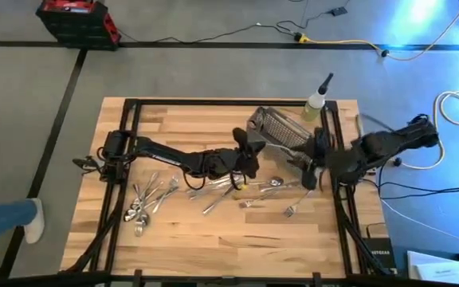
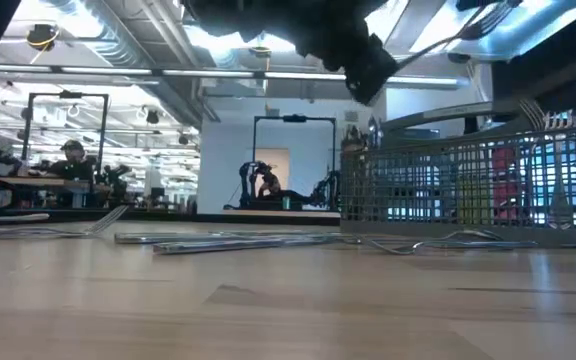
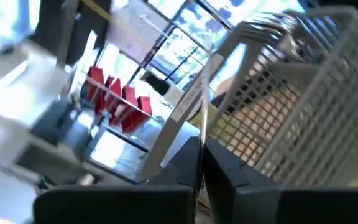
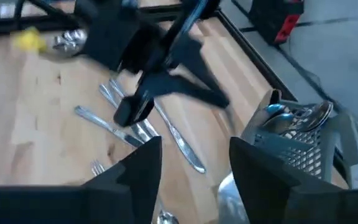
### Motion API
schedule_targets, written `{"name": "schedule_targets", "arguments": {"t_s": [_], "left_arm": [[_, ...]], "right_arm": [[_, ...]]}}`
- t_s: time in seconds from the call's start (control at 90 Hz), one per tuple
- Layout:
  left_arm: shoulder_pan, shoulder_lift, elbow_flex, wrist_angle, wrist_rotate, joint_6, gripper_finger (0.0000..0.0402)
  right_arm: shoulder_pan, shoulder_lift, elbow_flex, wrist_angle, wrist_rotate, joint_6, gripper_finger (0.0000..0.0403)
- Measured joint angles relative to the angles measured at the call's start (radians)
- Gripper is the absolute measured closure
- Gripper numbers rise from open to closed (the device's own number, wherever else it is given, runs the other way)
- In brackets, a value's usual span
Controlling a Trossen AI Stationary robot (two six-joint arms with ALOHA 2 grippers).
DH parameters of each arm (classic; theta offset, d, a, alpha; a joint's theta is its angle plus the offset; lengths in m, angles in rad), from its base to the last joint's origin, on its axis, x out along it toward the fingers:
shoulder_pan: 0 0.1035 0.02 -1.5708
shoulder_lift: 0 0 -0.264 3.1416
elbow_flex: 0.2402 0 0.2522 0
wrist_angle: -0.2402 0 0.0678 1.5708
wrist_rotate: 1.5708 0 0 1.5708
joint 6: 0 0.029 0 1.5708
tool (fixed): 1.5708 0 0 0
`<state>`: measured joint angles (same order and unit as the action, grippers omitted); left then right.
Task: Sort silverware
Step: Put the silver fork into the gray silverware organizer
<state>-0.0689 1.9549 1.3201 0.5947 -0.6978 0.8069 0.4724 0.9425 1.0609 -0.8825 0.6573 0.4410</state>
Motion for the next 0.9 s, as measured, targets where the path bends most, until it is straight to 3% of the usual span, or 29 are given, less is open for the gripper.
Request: {"name": "schedule_targets", "arguments": {"t_s": [0.133, 0.311, 0.433, 0.578, 0.733, 0.9], "left_arm": [[-0.004, 0.002, -0.036, 0.157, -0.074, -0.045, 0.04], [0.006, -0.005, -0.081, 0.374, -0.24, 0.075, 0.0401], [0.006, -0.002, -0.096, 0.424, -0.28, 0.156, 0.0401], [-0.004, -0.003, -0.097, 0.494, -0.302, 0.22, 0.0401], [-0.035, 0.006, -0.097, 0.5, -0.268, 0.26, 0.0401], [-0.051, 0.056, -0.097, 0.525, -0.233, 0.376, 0.0401]], "right_arm": [[0.157, 0.024, -0.054, -0.007, 0.282, 0.092, 0.0237], [0.358, 0.045, -0.117, 0.034, 0.665, 0.208, 0.0237], [0.457, 0.079, -0.185, 0.146, 0.863, 0.23, 0.0238], [0.453, 0.12, -0.292, 0.255, 0.911, 0.406, 0.0237], [0.315, 0.184, -0.399, 0.346, 0.912, 0.666, 0.0237], [0.168, 0.281, -0.426, 0.523, 0.913, 0.733, 0.0237]]}}
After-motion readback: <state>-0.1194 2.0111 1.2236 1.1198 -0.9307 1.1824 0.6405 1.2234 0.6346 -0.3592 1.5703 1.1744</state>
